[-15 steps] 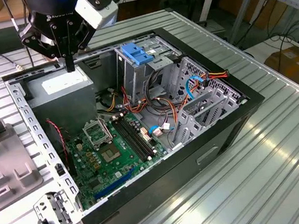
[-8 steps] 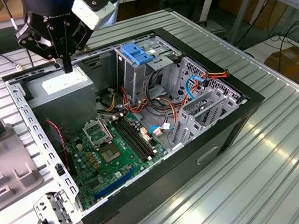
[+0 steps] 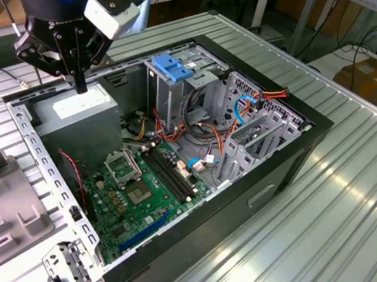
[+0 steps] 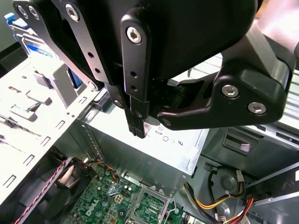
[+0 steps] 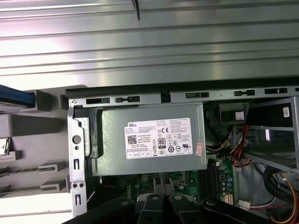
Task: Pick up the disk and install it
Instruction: 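Reach for the disk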
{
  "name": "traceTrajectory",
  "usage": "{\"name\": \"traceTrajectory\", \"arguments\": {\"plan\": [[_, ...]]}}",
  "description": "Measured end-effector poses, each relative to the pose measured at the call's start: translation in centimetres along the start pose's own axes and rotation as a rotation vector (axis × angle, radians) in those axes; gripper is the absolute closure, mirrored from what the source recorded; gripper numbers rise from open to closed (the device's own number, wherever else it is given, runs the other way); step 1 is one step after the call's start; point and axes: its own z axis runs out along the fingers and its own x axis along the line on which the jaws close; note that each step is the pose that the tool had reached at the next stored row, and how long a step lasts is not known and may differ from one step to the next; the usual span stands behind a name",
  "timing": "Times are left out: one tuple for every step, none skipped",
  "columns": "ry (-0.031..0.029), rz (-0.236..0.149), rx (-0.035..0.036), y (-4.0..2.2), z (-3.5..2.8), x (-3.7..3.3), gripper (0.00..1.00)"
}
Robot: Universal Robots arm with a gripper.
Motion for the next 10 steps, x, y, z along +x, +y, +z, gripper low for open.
{"name": "traceTrajectory", "arguments": {"plan": [[0.0,0.0,0.0,-0.01,0.0,0.07,0.89],[0.0,0.0,0.0,-0.01,-0.01,0.16,0.89],[0.0,0.0,0.0001,-0.02,-0.01,0.23,0.89],[0.0,0.0,0.0,-0.02,-0.01,0.28,0.89],[0.0,0.0,0.0,-0.03,-0.01,0.34,0.89],[0.0,0.0,0.0,-0.03,-0.01,0.39,0.89],[0.0,0.0,0.0,-0.03,-0.01,0.44,0.89],[0.0,0.0,0.0,-0.04,-0.01,0.49,0.89],[0.0,0.0,0.0,-0.04,-0.02,0.55,0.89],[0.0,0.0,0.0,-0.05,-0.02,0.61,0.89]]}}
